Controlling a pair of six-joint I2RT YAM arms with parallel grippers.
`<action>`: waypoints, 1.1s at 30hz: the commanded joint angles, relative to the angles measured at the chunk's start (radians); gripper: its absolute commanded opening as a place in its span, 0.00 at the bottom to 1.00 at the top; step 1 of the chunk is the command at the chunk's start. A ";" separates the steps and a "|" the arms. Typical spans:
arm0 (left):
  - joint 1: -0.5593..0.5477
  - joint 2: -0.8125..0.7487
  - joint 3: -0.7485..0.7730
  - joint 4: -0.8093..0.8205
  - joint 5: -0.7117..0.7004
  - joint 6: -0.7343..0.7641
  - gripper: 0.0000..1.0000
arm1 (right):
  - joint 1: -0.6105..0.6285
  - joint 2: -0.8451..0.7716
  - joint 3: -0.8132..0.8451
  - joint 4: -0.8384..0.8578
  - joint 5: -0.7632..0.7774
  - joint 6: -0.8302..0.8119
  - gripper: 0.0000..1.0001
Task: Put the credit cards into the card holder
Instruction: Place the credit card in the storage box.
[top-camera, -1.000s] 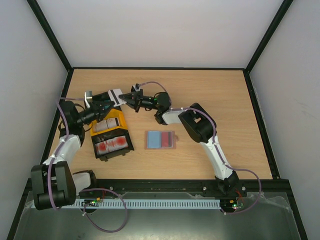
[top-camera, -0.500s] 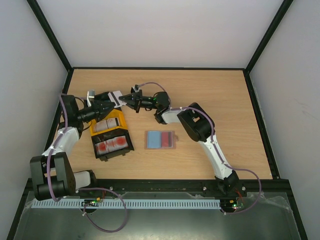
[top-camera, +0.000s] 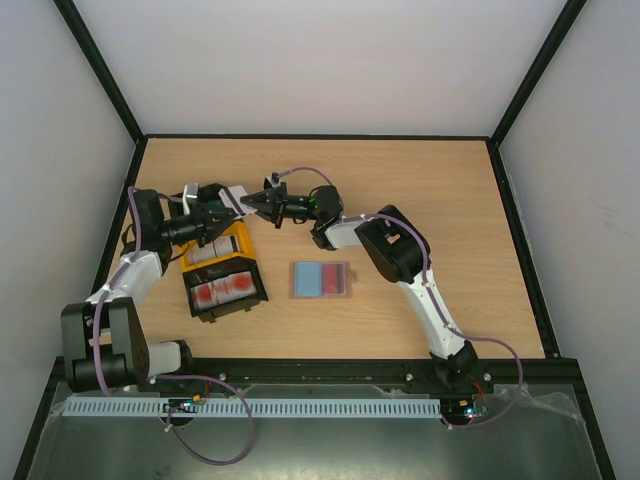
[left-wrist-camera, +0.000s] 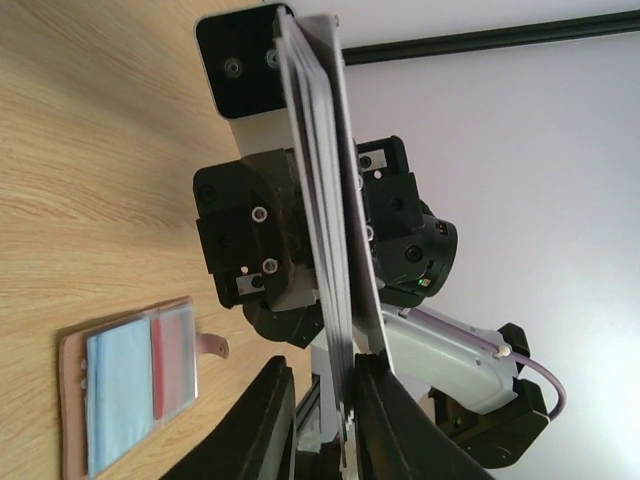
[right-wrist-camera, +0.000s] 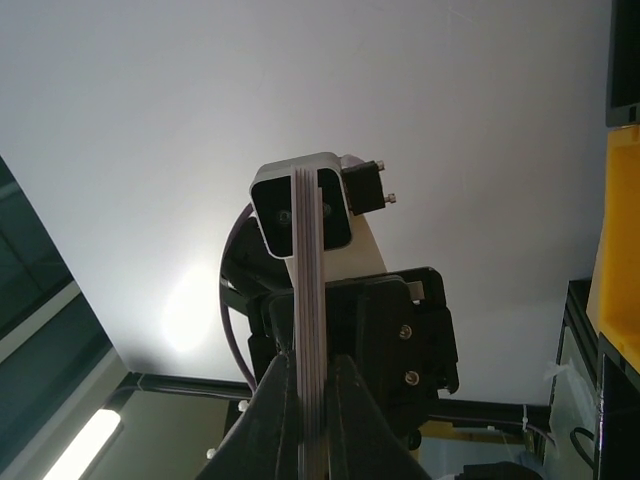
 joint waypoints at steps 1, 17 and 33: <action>-0.030 0.042 0.027 -0.026 -0.083 -0.027 0.20 | 0.079 -0.108 0.016 0.167 -0.128 0.047 0.02; -0.009 -0.013 0.023 -0.107 -0.151 0.008 0.03 | 0.047 -0.267 -0.076 -0.504 -0.091 -0.551 0.10; 0.092 -0.154 0.004 -0.228 -0.092 0.047 0.03 | -0.012 -0.322 -0.141 -0.477 -0.051 -0.596 0.11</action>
